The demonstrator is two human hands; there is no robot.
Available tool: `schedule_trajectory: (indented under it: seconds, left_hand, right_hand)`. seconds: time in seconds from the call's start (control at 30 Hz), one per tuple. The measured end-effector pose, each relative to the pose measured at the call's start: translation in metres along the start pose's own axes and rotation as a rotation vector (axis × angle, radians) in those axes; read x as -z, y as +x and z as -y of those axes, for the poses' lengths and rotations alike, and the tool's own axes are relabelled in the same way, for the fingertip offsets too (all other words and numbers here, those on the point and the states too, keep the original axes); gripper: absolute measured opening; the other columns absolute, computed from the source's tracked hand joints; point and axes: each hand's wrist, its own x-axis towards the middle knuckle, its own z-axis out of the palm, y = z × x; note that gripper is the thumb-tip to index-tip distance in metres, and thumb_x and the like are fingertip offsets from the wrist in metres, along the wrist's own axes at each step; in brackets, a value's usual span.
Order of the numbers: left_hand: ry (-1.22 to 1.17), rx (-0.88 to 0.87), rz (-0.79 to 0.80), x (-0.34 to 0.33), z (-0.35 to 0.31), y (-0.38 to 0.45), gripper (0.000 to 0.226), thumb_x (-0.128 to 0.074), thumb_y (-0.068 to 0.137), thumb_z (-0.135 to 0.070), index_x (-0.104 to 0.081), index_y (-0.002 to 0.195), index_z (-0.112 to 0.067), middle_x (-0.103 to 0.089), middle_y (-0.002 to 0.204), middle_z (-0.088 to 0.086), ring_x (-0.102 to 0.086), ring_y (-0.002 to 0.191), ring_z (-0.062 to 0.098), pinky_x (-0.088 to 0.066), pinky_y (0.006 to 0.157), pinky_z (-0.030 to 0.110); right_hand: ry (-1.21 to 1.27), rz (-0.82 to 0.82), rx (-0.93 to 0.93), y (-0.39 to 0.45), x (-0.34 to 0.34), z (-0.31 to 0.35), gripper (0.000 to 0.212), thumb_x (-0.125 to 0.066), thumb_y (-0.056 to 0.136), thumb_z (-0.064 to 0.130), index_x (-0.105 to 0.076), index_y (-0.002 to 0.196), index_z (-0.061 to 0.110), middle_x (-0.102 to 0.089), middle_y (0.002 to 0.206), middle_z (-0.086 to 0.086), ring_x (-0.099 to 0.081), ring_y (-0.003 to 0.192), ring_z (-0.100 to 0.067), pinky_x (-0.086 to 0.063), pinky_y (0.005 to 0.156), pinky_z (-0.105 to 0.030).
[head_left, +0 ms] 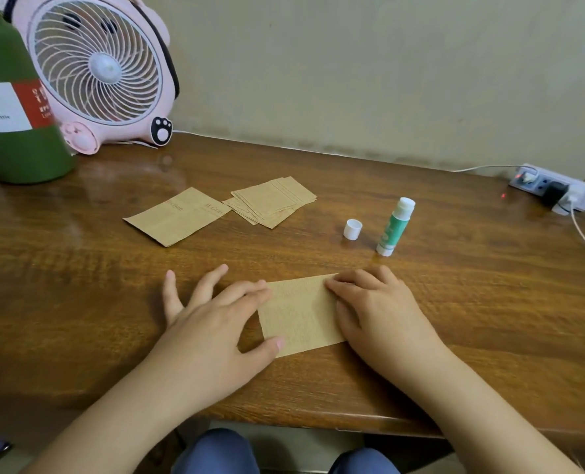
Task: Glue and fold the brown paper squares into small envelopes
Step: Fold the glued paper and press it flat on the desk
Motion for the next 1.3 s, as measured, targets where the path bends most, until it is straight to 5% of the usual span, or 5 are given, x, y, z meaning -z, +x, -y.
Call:
schedule_trajectory:
  seconds: [0.4,0.67,0.9,1.07,1.3]
  left_hand:
    - [-0.045,-0.035,0.067,0.004,0.005,-0.002,0.094,-0.006,0.054,-0.083,-0.018,0.142,-0.052,-0.004,0.142,-0.043,0.015,0.141,0.003,0.025,0.107,0.055]
    - [-0.201,0.01,0.16,0.02,-0.004,0.025,0.079,-0.059,0.08,-0.059,-0.015,0.144,-0.044,-0.028,0.134,-0.024,-0.013,0.133,0.005,-0.003,0.114,0.042]
    - [-0.363,-0.002,0.214,0.025,-0.008,0.037,0.091,-0.074,0.075,-0.042,-0.013,0.142,-0.051,-0.023,0.134,-0.023,-0.016,0.113,-0.001,-0.014,0.111,0.032]
    - [-0.613,0.071,0.118,0.019,-0.004,0.035,0.096,-0.078,0.075,-0.032,-0.012,0.139,-0.059,-0.026,0.138,-0.03,-0.026,0.13,0.006,-0.03,0.11,0.038]
    - [-1.117,0.365,-0.155,0.033,0.024,0.048,0.008,-0.065,0.088,-0.018,-0.069,0.094,-0.022,-0.073,0.088,-0.009,-0.068,0.089,0.008,-0.054,0.08,0.03]
  right_hand:
    - [0.146,0.109,-0.048,-0.016,0.012,-0.021,0.047,-0.043,0.09,0.047,-0.043,0.137,0.04,-0.041,0.133,0.023,-0.031,0.116,0.001,-0.025,0.098,-0.017]
    - [0.301,0.28,-0.163,0.005,0.02,-0.01,0.088,-0.065,0.075,0.056,-0.015,0.146,0.042,-0.032,0.141,0.018,-0.022,0.133,-0.007,-0.026,0.109,-0.031]
    - [0.626,0.223,-0.248,0.007,0.022,-0.009,0.1,-0.078,0.073,0.028,-0.009,0.138,0.061,-0.025,0.128,0.027,-0.034,0.118,0.004,-0.03,0.094,-0.015]
    - [0.942,0.024,-0.312,0.01,0.019,-0.008,0.09,-0.075,0.077,0.013,-0.023,0.133,0.063,-0.034,0.137,0.028,-0.055,0.11,-0.004,-0.05,0.095,-0.03]
    - [1.323,0.022,-0.34,0.048,0.008,0.011,0.078,-0.077,0.073,0.007,-0.043,0.128,0.051,-0.058,0.119,0.01,-0.062,0.106,-0.014,-0.054,0.09,-0.04]
